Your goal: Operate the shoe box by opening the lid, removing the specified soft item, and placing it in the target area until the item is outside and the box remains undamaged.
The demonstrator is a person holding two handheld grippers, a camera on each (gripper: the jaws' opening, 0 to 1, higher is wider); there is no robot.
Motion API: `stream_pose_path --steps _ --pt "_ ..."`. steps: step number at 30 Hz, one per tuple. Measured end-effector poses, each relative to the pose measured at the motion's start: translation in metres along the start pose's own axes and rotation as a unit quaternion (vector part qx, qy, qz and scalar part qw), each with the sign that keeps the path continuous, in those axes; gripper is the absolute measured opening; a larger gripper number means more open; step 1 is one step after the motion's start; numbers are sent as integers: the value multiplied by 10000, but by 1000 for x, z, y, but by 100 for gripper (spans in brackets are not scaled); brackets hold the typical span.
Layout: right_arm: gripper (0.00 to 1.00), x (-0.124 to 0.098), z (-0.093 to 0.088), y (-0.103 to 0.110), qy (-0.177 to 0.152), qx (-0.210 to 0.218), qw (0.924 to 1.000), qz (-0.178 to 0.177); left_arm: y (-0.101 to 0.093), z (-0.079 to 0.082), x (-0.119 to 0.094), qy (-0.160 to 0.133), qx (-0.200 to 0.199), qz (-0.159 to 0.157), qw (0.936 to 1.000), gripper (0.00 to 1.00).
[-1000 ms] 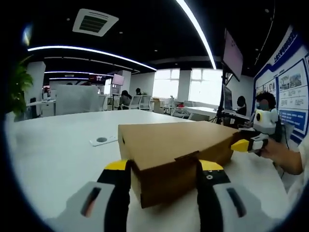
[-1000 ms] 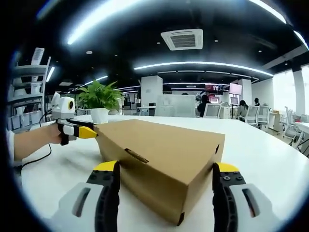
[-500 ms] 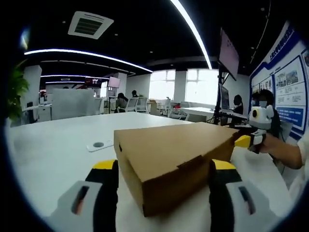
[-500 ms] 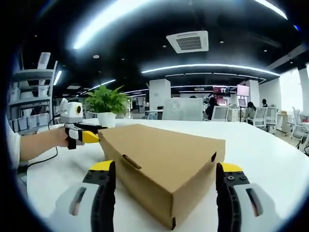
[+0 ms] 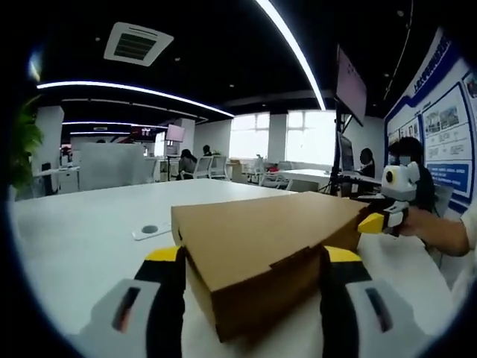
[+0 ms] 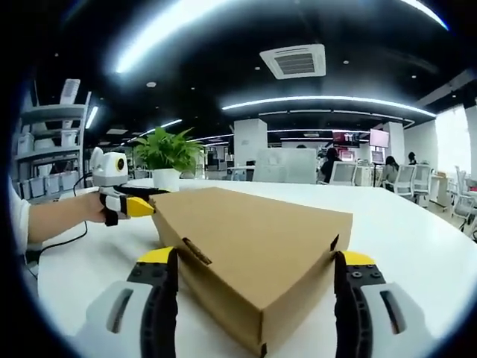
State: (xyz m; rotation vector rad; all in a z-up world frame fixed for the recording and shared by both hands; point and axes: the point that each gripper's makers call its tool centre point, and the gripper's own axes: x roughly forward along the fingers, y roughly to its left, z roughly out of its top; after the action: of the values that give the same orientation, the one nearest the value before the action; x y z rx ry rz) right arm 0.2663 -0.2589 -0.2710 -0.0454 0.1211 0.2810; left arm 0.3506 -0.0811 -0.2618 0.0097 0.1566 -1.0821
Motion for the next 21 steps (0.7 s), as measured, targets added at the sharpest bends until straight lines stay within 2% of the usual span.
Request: stream_pose_path --steps 1,4,8,18,21 --pt "87 -1 1 -1 -174 65 9998 52 -1 0 -1 -98 8 9 10000 74" --pt "87 -2 0 0 -251 13 9997 45 1 1 -1 -199 9 21 9998 73" --pt "86 -4 2 3 -276 3 9996 47 0 1 -3 -193 -28 95 9998 73" --pt "83 -6 0 5 -16 -63 9995 318 -9 -1 -15 -293 -52 344 9990 73" --pt "82 -8 0 8 -58 -54 9992 391 -12 -1 -20 -315 -71 465 9984 73"
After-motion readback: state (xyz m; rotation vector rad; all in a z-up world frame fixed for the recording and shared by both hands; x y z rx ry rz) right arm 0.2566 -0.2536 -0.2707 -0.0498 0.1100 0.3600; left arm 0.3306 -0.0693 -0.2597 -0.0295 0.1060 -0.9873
